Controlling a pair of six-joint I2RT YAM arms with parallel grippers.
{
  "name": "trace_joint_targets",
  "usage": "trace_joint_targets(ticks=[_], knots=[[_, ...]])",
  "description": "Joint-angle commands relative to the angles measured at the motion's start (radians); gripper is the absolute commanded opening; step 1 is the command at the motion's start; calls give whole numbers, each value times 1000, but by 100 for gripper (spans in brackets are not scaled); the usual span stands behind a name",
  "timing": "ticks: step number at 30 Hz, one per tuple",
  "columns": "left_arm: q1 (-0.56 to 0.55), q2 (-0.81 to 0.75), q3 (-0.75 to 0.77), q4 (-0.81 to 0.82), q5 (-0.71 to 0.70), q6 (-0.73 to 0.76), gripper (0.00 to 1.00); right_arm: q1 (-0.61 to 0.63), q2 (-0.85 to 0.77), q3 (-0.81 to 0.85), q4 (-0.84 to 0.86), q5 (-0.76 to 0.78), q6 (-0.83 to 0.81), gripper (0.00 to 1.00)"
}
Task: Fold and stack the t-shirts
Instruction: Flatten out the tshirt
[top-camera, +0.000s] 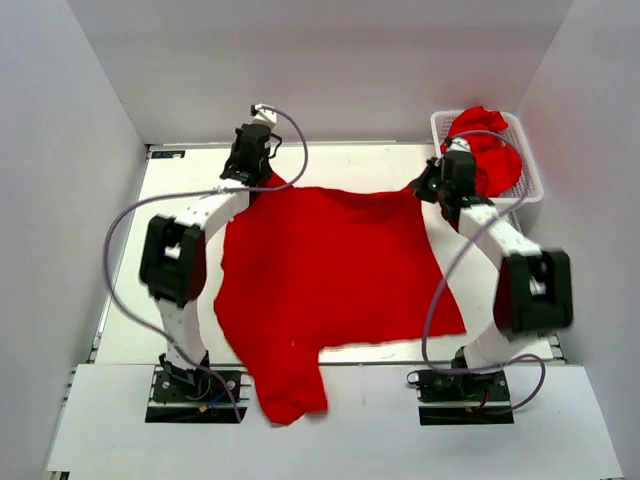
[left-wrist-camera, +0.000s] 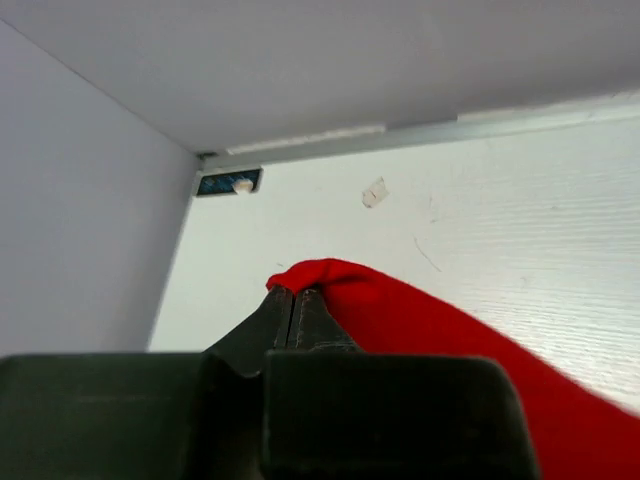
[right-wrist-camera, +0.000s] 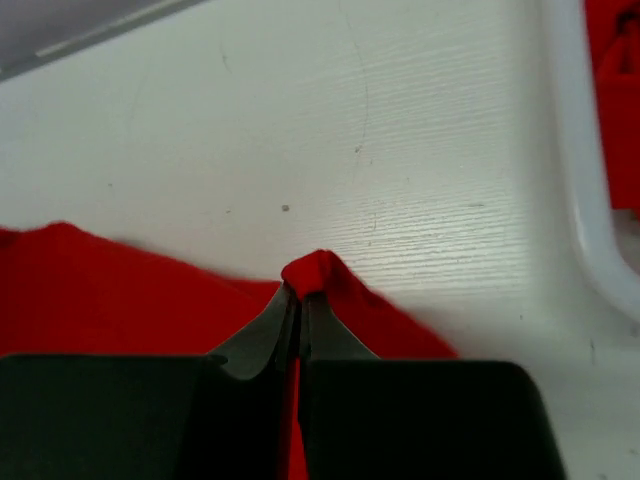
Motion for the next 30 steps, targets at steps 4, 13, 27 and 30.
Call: trace_joint_targets(ticks=[4, 13, 27, 30], knots=[[98, 145, 171, 52, 185, -137, 0, 2, 245, 250, 65, -55, -56, 0], [178, 216, 192, 95, 336, -162, 0, -3, 466, 514, 8, -30, -90, 0], [187, 110, 88, 3, 415, -243, 0, 0, 584, 734, -107, 40, -153, 0], [187, 58, 53, -46, 415, -304, 0, -1, 566, 717, -119, 56, -154, 0]])
